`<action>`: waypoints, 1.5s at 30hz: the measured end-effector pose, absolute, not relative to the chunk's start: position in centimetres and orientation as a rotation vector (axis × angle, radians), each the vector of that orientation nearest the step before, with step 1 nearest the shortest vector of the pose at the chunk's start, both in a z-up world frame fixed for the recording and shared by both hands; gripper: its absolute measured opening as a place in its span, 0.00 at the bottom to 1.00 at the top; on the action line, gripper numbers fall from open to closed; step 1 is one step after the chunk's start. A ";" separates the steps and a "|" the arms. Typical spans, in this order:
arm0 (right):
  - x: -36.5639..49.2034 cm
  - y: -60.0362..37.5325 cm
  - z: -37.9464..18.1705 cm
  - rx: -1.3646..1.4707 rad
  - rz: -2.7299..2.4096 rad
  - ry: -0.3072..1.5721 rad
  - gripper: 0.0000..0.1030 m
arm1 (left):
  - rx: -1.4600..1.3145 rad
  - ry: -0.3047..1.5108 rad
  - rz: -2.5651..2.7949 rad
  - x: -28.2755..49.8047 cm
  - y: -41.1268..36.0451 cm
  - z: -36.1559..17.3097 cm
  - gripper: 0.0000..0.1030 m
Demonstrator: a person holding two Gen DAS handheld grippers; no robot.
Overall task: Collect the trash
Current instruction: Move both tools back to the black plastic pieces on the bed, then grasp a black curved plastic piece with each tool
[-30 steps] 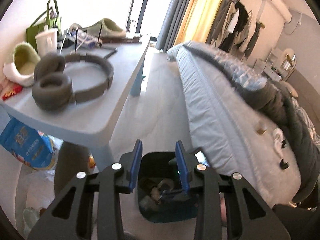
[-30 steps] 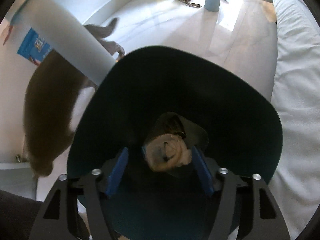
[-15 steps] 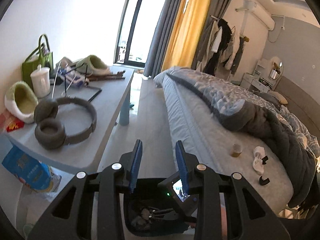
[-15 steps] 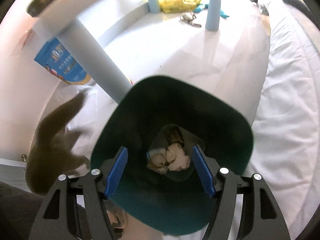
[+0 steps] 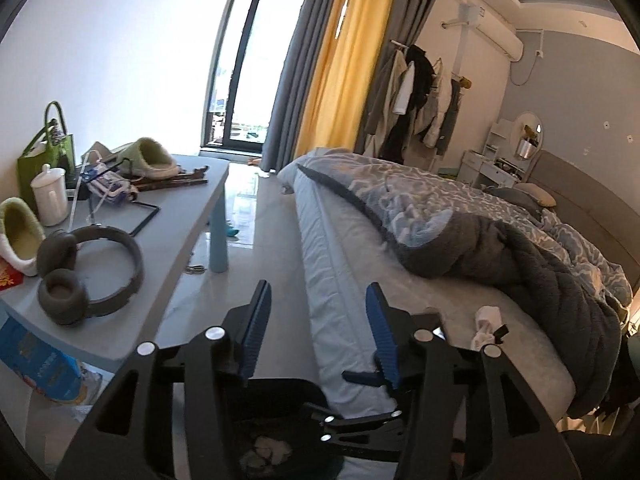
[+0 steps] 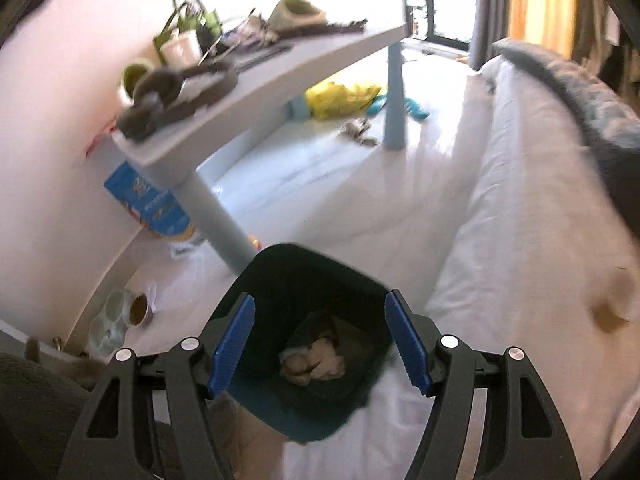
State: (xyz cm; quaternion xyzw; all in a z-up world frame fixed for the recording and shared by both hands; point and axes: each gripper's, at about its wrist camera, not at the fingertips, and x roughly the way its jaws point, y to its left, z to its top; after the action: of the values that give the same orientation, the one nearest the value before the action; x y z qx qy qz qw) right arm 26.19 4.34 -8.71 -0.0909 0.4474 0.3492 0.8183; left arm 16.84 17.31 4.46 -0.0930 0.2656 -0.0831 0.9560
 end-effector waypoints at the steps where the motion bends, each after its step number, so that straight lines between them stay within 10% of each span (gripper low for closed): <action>1: 26.2 3.6 -8.1 -0.188 0.734 0.940 0.67 | -0.186 0.540 -0.177 17.0 16.6 4.5 0.54; 26: 27.4 -18.4 -4.4 -0.135 0.398 0.785 0.80 | -0.223 0.681 -0.372 20.5 5.1 -0.1 0.90; 45: 28.9 -26.0 -9.0 -0.089 0.367 0.864 0.74 | -0.059 0.832 -0.524 21.2 -5.3 -5.4 0.92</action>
State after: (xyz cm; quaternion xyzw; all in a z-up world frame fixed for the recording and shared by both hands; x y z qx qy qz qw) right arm 28.89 -26.03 -9.00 -0.0428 0.4162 0.1766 0.8909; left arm 21.18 -5.25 -5.41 -0.0283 0.3995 -0.2517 0.8811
